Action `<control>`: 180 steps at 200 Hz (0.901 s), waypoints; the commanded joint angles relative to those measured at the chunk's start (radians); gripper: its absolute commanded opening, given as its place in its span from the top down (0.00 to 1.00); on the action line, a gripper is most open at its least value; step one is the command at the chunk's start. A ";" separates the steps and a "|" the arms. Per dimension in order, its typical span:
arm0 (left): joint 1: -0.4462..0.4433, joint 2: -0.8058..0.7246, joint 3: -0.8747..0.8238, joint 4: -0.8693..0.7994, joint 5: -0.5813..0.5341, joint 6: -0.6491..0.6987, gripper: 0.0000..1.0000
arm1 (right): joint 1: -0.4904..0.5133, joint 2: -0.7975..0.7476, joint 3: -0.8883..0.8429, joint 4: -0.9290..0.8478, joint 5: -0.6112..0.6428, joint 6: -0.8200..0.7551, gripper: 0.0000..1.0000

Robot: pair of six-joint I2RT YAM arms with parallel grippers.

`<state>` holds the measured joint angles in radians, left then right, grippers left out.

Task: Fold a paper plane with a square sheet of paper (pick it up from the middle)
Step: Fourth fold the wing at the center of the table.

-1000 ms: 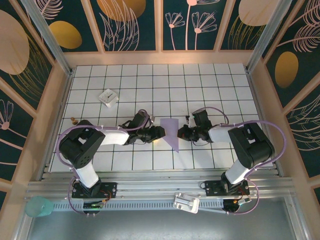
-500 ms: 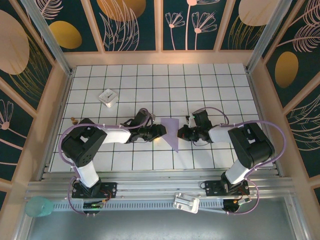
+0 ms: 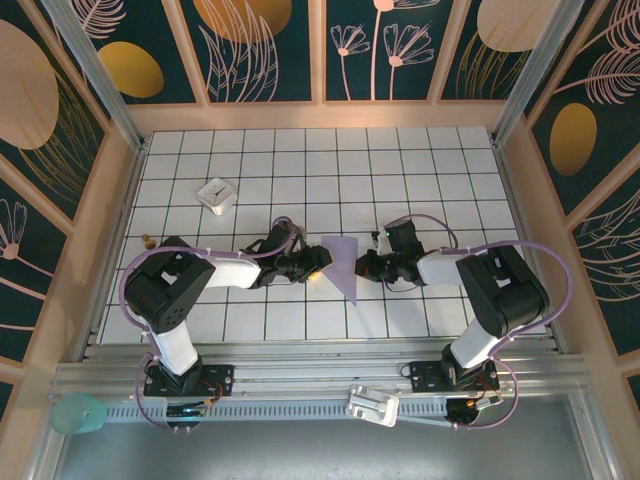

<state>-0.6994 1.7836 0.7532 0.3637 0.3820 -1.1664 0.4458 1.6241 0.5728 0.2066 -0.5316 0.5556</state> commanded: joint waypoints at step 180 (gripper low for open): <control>0.010 0.024 0.011 0.053 0.046 0.131 0.85 | -0.005 0.063 -0.013 -0.037 0.047 -0.036 1.00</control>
<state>-0.6956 1.7863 0.7448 0.4366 0.4221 -1.0752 0.4400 1.6306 0.5674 0.2222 -0.5476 0.5537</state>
